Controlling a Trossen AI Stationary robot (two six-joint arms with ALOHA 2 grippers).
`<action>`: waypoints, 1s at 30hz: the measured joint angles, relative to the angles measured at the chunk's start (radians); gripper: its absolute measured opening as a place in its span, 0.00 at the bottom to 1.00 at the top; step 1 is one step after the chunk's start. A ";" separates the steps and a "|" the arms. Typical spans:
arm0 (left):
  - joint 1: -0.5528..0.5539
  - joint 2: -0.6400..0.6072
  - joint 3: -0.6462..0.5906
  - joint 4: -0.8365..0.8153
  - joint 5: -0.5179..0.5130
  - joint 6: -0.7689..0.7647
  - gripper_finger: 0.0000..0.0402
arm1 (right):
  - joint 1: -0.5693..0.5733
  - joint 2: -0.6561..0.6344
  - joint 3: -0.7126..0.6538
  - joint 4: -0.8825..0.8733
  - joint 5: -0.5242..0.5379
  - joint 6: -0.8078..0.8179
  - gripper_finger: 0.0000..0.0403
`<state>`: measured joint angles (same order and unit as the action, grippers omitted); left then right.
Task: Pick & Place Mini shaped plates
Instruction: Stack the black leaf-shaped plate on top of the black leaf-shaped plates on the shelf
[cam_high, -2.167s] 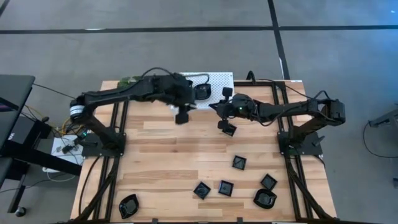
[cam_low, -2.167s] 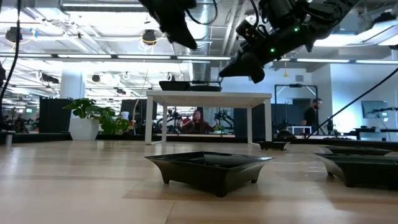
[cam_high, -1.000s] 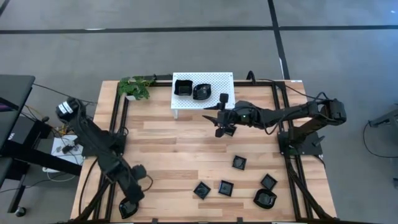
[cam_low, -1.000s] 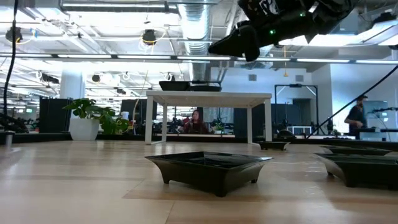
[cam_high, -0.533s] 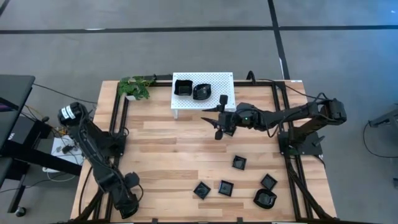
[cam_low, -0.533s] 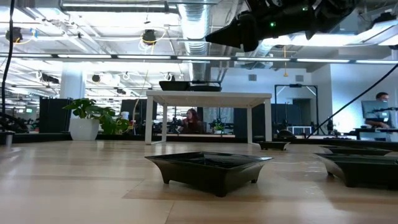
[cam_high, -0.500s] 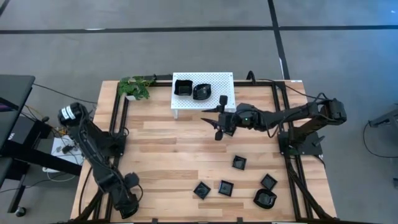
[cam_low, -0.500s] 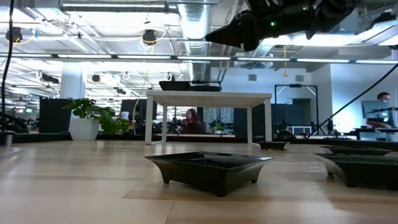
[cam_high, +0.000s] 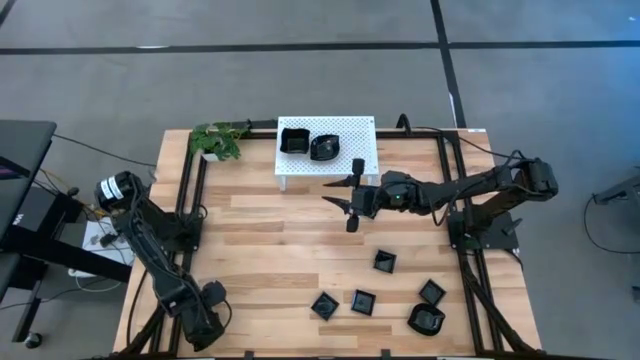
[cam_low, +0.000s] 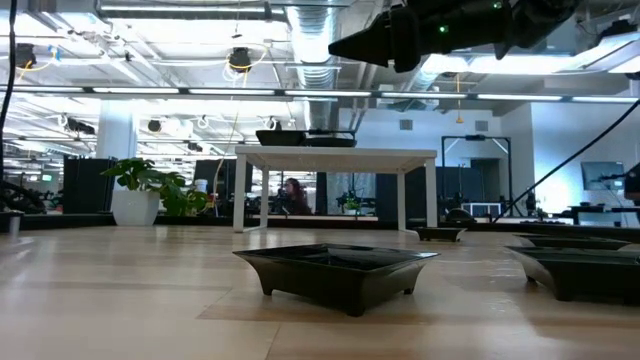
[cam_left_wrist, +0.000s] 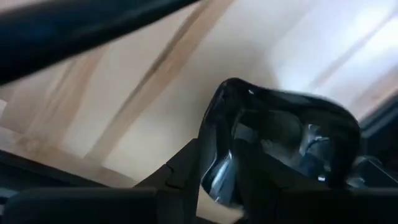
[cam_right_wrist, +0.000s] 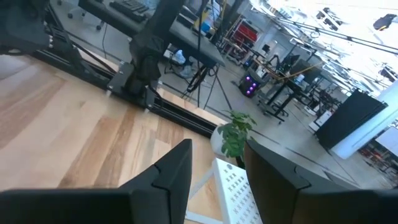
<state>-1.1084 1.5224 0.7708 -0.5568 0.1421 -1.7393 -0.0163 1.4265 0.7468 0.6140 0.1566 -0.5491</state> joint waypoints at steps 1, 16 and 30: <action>0.000 -0.008 0.000 0.001 0.000 -0.007 0.24 | -0.001 0.000 0.000 0.001 0.000 0.000 0.35; 0.000 -0.044 0.000 -0.002 -0.016 -0.052 0.24 | -0.001 0.000 0.000 0.000 0.000 0.000 0.34; 0.000 -0.021 0.001 -0.041 -0.026 -0.045 0.24 | 0.010 0.000 0.000 0.014 -0.002 0.000 0.34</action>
<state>-1.1084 1.5009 0.7715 -0.5976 0.1158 -1.7847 -0.0067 1.4265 0.7468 0.6279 0.1547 -0.5491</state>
